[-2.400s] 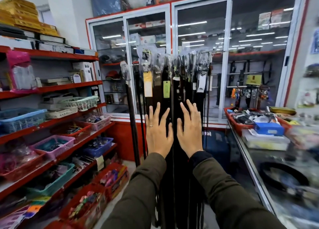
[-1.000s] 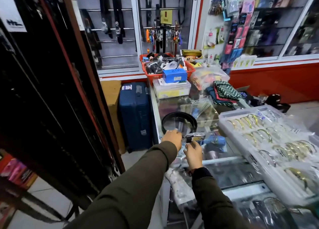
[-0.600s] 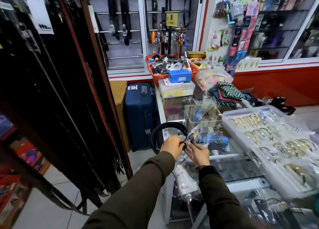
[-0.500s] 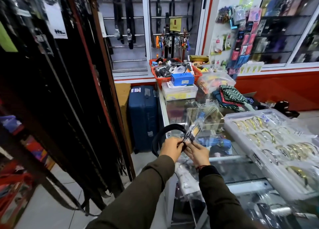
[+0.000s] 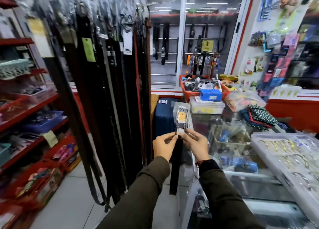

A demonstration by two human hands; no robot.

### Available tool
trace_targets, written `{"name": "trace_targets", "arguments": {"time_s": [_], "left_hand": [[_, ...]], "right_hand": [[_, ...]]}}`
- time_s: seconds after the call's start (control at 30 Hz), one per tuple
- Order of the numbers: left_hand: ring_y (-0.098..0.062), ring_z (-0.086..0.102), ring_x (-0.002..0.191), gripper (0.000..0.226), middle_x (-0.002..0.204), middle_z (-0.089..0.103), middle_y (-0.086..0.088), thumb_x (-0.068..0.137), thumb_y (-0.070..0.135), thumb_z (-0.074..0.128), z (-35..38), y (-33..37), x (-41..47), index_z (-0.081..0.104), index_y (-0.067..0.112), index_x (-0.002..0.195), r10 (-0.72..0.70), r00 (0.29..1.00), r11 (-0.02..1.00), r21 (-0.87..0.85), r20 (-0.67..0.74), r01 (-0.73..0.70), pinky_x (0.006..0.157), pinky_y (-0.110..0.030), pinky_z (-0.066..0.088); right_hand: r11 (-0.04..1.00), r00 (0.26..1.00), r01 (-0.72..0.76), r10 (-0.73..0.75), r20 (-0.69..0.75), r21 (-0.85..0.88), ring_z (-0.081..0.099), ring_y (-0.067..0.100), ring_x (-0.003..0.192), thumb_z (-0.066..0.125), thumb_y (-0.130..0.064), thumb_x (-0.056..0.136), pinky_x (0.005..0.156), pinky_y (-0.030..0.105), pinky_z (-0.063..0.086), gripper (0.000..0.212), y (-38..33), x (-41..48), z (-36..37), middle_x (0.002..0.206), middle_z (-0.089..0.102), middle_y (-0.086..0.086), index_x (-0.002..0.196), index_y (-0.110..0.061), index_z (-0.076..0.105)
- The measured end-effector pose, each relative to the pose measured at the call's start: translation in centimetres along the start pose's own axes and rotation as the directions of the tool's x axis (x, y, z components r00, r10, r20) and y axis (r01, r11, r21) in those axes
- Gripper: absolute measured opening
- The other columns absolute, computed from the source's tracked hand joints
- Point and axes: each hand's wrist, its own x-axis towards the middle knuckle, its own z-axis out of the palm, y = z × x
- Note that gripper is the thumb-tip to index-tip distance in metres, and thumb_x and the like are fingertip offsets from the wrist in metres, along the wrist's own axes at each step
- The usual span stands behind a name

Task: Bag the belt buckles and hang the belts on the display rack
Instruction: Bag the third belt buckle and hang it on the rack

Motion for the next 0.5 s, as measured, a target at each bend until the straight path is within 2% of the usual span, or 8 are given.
{"name": "trace_targets", "arguments": {"time_s": [0.1,0.23,0.37,0.4,0.5], "left_hand": [[0.016,0.068,0.081,0.020,0.087,0.075,0.015,0.087,0.018,0.075,-2.2,1.2,0.6,0.079,0.017,0.107,-0.006,0.997,0.996,-0.088,-0.077,-0.001,0.087,-0.024,0.060],[0.013,0.069,0.081,0.019,0.079,0.072,0.027,0.086,0.018,0.077,-4.9,3.2,1.8,0.080,0.021,0.104,0.018,0.990,0.991,-0.132,-0.140,-0.037,0.080,-0.016,0.057],[-0.007,0.074,0.092,0.024,0.096,0.078,0.006,0.088,0.019,0.075,-6.9,5.3,2.7,0.077,0.014,0.111,0.010,0.974,0.971,-0.230,-0.227,-0.063,0.084,-0.029,0.062],[-0.005,0.073,0.092,0.025,0.096,0.077,0.006,0.088,0.019,0.075,-7.4,6.1,3.1,0.077,0.013,0.112,0.031,0.965,0.965,-0.243,-0.259,-0.096,0.084,-0.026,0.061],[0.014,0.069,0.085,0.025,0.095,0.074,0.011,0.088,0.015,0.075,-9.0,9.2,4.8,0.076,0.010,0.113,0.140,0.936,0.952,-0.214,-0.323,-0.217,0.081,-0.007,0.054]], "right_hand": [[0.997,0.993,0.064,-0.059,0.103,-0.043,0.072,0.003,0.083,0.072,-0.005,0.087,0.074,0.016,0.057,0.031,-1.4,0.0,2.1,0.100,0.075,0.005,0.117,-0.009,0.069],[0.996,0.977,0.082,-0.075,0.199,-0.030,0.071,0.009,0.092,0.069,-0.004,0.089,0.074,0.016,0.057,0.036,-3.4,0.4,5.0,0.105,0.075,0.005,0.125,-0.006,0.066],[0.990,0.954,0.134,-0.121,0.274,-0.031,0.074,0.001,0.091,0.072,-0.006,0.088,0.074,0.016,0.058,0.033,-6.0,0.7,8.1,0.091,0.080,-0.008,0.120,-0.013,0.070],[0.988,0.948,0.153,-0.141,0.285,-0.020,0.074,0.000,0.091,0.073,-0.007,0.087,0.074,0.015,0.058,0.031,-7.0,0.8,9.0,0.091,0.080,-0.009,0.117,-0.016,0.071],[0.977,0.925,0.210,-0.212,0.314,0.043,0.074,0.004,0.090,0.071,-0.004,0.088,0.077,0.017,0.058,0.032,-10.3,1.2,11.4,0.098,0.079,-0.004,0.117,-0.016,0.069]]}}
